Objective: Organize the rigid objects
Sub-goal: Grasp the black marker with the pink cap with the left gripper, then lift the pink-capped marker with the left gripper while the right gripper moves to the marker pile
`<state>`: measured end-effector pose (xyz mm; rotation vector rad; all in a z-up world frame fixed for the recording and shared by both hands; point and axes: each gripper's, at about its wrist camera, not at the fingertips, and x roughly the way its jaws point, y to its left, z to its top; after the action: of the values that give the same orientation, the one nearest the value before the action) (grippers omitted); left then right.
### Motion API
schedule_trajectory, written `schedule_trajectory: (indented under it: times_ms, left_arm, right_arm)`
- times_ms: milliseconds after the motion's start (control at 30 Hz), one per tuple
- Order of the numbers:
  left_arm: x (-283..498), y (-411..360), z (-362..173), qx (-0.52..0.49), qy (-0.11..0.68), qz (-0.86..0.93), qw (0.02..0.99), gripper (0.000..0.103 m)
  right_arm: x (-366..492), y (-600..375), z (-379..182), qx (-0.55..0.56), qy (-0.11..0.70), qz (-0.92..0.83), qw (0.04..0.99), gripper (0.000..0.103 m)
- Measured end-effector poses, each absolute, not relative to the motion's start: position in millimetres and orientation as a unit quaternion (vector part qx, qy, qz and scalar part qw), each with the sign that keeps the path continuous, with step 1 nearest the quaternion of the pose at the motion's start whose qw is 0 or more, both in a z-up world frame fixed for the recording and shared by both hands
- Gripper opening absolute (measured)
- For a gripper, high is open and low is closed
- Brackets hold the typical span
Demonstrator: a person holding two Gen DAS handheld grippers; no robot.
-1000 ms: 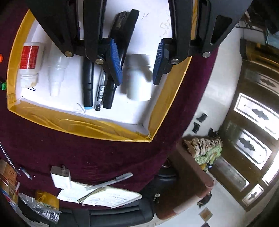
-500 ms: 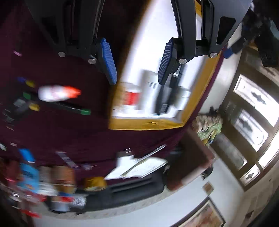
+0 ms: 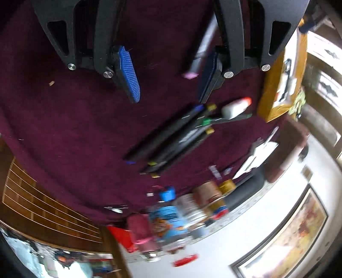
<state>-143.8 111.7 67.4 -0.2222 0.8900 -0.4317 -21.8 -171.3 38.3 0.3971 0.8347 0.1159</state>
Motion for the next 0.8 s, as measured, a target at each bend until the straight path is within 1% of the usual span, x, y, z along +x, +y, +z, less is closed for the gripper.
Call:
schedule_trajectory:
  times_ms: [167, 267, 333, 467, 500, 533, 567, 600, 633, 800]
  left_arm:
    - [-135.0, 65.1, 55.1, -0.062, 0.459, -0.216, 0.859, 0.070]
    - [-124.6, 39.2, 54.4, -0.011, 0.456, -0.197, 0.868, 0.070]
    - [-115.5, 22.4, 52.2, 0.013, 0.451, -0.190, 0.872, 0.070]
    - [-94.2, -12.3, 41.4, 0.059, 0.438, -0.182, 0.878, 0.070]
    - [-87.9, -21.6, 36.4, 0.077, 0.434, -0.182, 0.879, 0.066]
    - [-82.6, -28.6, 30.7, 0.093, 0.437, -0.179, 0.877, 0.058]
    - [-76.7, -32.5, 24.7, 0.097, 0.443, -0.184, 0.872, 0.029]
    - [-73.4, -34.5, 18.3, 0.093, 0.459, -0.194, 0.862, 0.012]
    - [-72.9, -33.0, 15.4, 0.086, 0.466, -0.198, 0.858, 0.012]
    - [-81.7, -23.7, 14.4, 0.072, 0.457, -0.200, 0.863, 0.013]
  right_arm:
    - [-11.0, -203.0, 19.7, 0.193, 0.393, 0.039, 0.898, 0.051]
    - [-12.7, -214.5, 11.2, 0.231, 0.387, 0.055, 0.891, 0.052]
    - [-14.8, -218.6, 11.0, 0.248, 0.380, 0.061, 0.889, 0.058]
    - [-14.6, -225.3, 7.5, 0.277, 0.377, 0.075, 0.881, 0.059]
    - [-15.8, -225.7, 7.6, 0.279, 0.376, 0.077, 0.880, 0.059]
    - [-16.0, -225.7, 7.6, 0.279, 0.375, 0.078, 0.880, 0.060]
    - [-16.8, -225.6, 8.1, 0.279, 0.375, 0.079, 0.880, 0.061]
    - [-18.0, -226.0, 8.2, 0.278, 0.375, 0.080, 0.881, 0.061]
    - [-18.5, -226.1, 8.3, 0.278, 0.375, 0.080, 0.881, 0.061]
    - [-17.3, -226.6, 7.3, 0.280, 0.374, 0.082, 0.880, 0.063]
